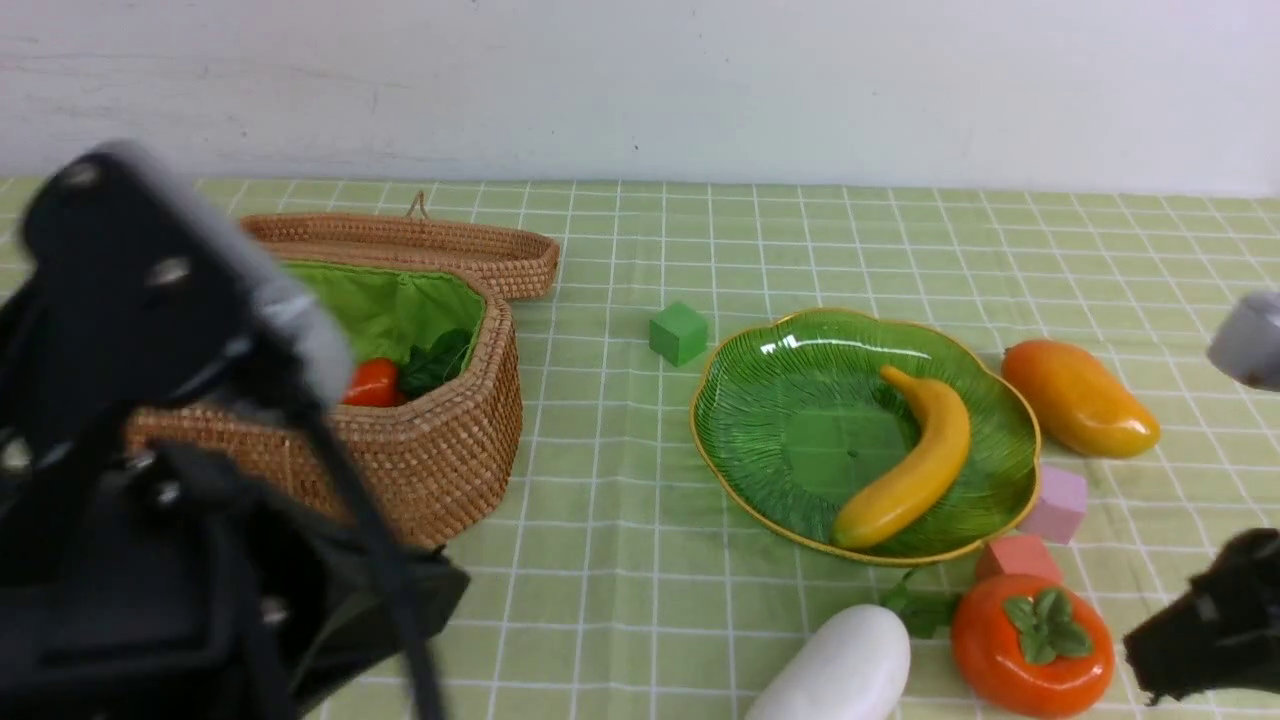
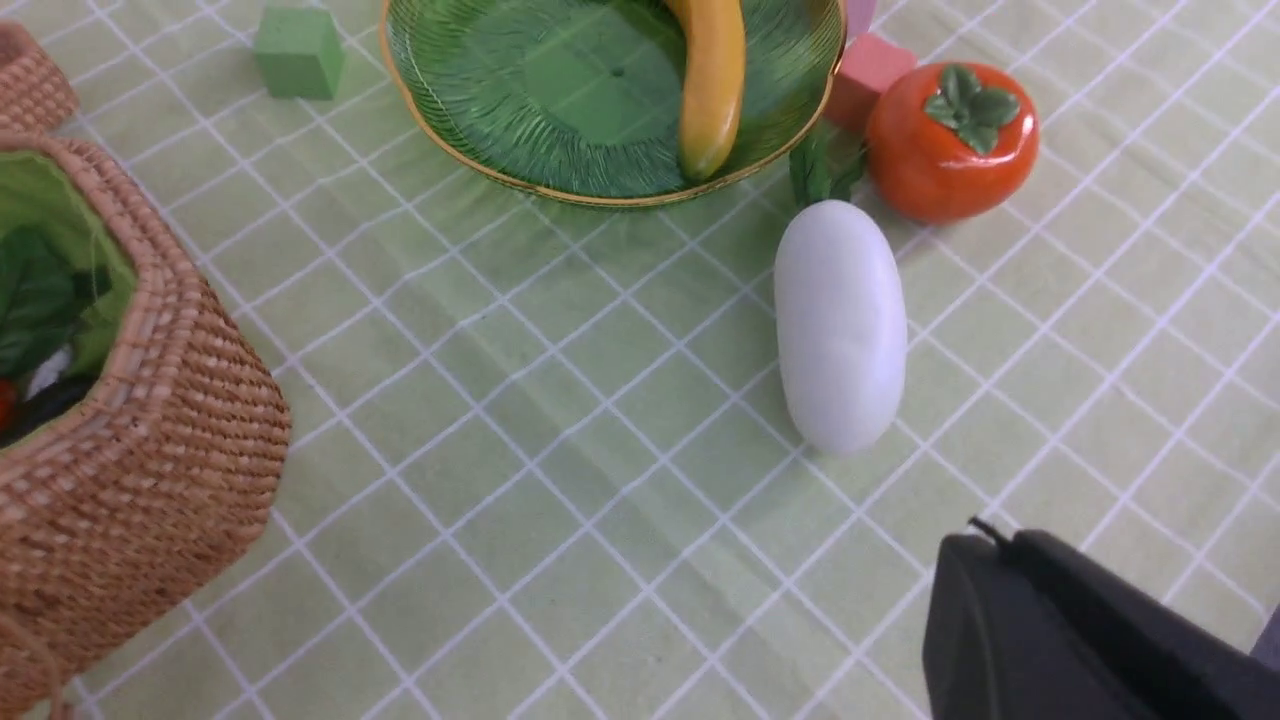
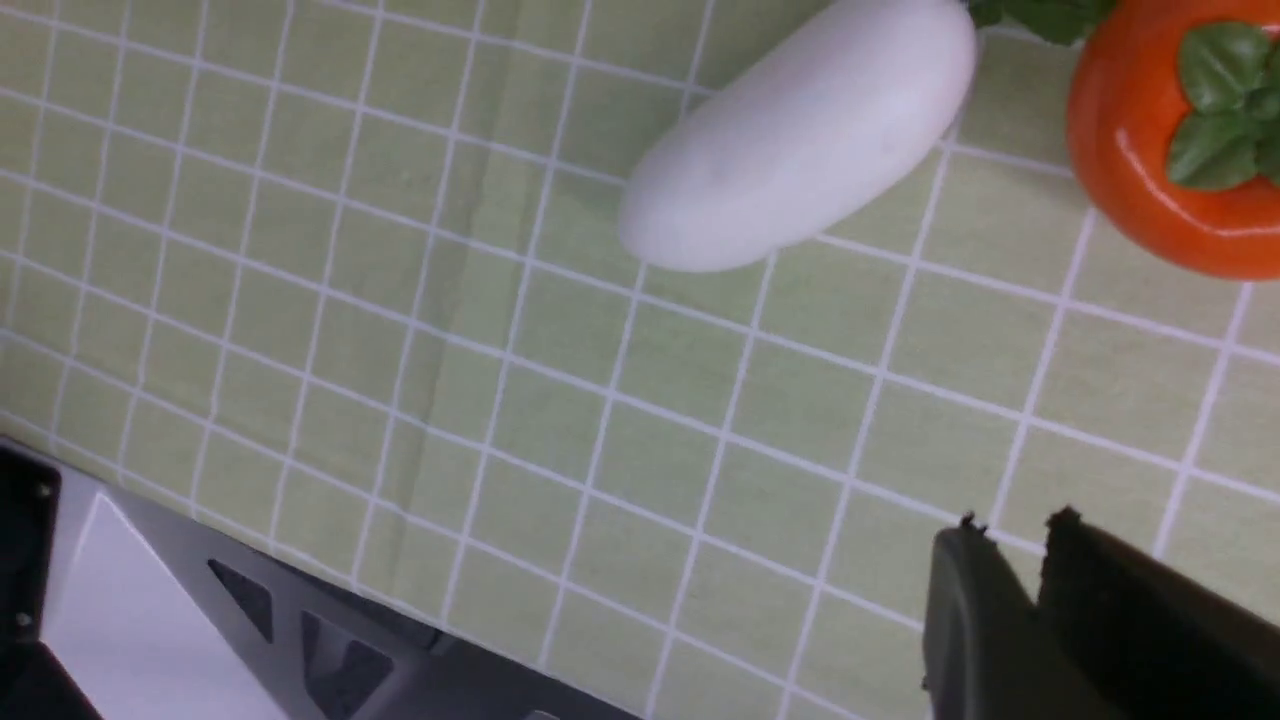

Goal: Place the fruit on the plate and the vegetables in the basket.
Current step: Grab a tomato with your right arm and place it on the plate on the right.

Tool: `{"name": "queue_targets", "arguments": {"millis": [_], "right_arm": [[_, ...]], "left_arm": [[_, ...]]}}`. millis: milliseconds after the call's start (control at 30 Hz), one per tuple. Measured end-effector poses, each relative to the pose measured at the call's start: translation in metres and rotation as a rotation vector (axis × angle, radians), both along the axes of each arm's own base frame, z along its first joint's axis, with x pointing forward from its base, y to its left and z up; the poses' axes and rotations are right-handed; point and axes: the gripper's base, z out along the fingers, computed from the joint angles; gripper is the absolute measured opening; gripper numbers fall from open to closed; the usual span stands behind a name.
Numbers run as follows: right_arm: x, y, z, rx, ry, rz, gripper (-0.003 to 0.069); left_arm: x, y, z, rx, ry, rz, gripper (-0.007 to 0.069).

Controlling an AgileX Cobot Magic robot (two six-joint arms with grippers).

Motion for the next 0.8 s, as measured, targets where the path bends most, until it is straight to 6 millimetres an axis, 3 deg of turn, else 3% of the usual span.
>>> {"name": "queue_targets", "arguments": {"millis": [133,167,233,333,433,533,800], "right_arm": [[0.014,0.030,-0.017,-0.047,0.047,0.008,0.0107],[0.016,0.030,-0.018,-0.055,0.053,0.002,0.0107],[0.024,0.045,-0.028,-0.164,0.071,0.010,0.0114],[0.037,0.049,-0.032,-0.282,0.093,-0.033,0.0141],[0.045,0.046,-0.029,-0.361,0.090,-0.062,0.0169],[0.053,0.036,-0.023,-0.464,0.059,-0.091,0.0251],[0.073,-0.007,-0.030,-0.384,0.130,-0.274,0.0502]], "left_arm": [[-0.014,0.023,-0.011,-0.072,-0.048,-0.007,-0.0013],[-0.014,0.023,-0.012,-0.074,-0.050,-0.008,-0.0013],[-0.020,0.032,-0.014,-0.118,-0.079,-0.016,-0.0013],[-0.021,0.035,-0.013,-0.139,-0.105,-0.020,-0.0013],[-0.021,0.035,-0.014,-0.139,-0.110,-0.021,-0.0013],[-0.021,0.035,-0.013,-0.136,-0.123,-0.021,-0.0013],[-0.021,0.035,-0.013,-0.138,-0.128,-0.022,-0.0013]]}}
